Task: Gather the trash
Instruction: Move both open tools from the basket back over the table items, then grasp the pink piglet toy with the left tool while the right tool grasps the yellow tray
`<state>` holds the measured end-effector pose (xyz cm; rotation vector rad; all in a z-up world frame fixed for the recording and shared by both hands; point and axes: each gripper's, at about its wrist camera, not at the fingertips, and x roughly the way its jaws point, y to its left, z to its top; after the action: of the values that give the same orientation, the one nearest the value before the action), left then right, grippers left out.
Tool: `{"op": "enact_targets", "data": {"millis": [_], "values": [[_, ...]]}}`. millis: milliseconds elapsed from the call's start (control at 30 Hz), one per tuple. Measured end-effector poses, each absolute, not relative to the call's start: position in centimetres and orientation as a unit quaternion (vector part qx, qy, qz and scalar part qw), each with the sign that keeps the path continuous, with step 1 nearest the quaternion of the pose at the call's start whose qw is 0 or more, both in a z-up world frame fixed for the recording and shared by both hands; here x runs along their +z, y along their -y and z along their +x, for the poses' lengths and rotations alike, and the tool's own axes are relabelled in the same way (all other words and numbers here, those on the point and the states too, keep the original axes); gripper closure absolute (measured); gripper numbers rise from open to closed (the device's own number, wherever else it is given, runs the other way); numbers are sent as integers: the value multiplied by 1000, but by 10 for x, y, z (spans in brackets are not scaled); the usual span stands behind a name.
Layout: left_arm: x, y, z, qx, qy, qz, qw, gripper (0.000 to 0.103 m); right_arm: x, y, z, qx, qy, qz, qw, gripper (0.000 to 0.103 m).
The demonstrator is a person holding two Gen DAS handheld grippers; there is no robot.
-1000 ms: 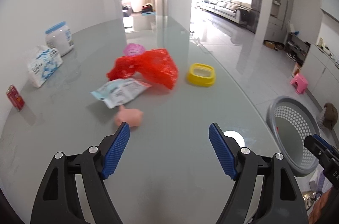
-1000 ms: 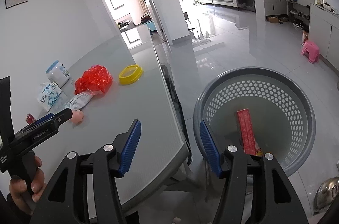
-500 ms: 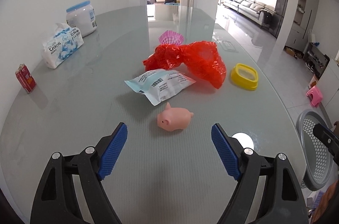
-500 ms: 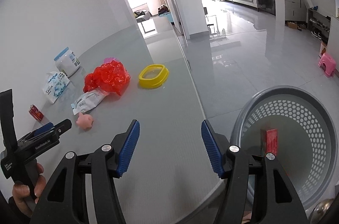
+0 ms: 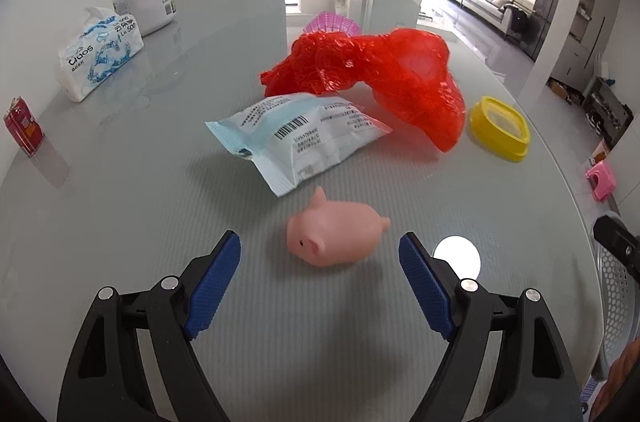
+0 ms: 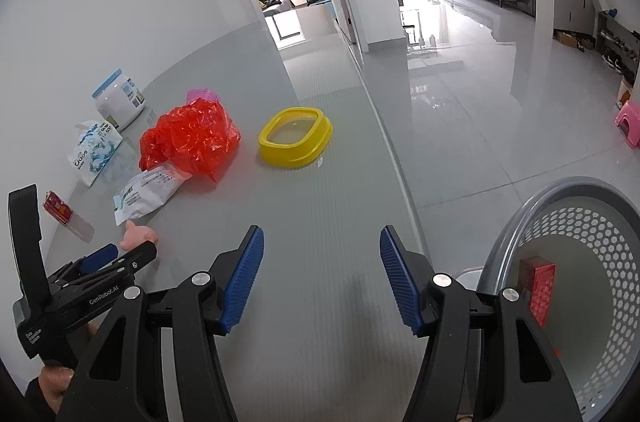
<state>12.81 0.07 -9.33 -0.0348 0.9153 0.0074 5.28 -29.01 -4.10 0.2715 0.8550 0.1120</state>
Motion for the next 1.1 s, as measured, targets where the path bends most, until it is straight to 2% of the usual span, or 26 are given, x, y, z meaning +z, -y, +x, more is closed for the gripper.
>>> {"op": "enact_targets", "data": {"millis": [133, 367, 700, 767, 1100], "values": [[-96, -2, 137, 5, -444, -20, 896, 30, -42, 289, 61, 56, -415, 132, 898, 45], [-93, 7, 138, -10, -437, -7, 900, 53, -45, 288, 72, 52, -418, 129, 898, 45], [-82, 10, 129, -19, -405, 9, 914, 53, -46, 270, 103, 50, -425, 109, 897, 45], [-77, 9, 126, -17, -397, 12, 918, 53, -47, 264, 112, 51, -427, 101, 897, 38], [-65, 6, 119, -28, -377, 3, 926, 53, -52, 244, 153, 39, -440, 91, 893, 31]]}}
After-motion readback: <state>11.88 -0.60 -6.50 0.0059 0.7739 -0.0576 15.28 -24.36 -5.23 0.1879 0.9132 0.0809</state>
